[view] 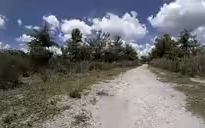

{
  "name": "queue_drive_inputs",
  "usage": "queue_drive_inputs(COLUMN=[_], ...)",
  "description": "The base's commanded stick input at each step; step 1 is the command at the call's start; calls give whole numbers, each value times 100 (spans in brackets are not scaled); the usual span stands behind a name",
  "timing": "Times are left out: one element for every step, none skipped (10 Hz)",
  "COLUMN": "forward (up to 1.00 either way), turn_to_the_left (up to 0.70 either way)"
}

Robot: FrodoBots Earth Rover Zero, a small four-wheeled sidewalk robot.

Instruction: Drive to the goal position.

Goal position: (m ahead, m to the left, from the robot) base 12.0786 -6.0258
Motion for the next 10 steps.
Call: queue_drive_inputs(forward=[70, 70, 70, 70, 70, 70, 70, 70, 70, 70], turn_to_the_left=[0, 0, 0, 0, 0, 0, 0, 0, 0, -10])
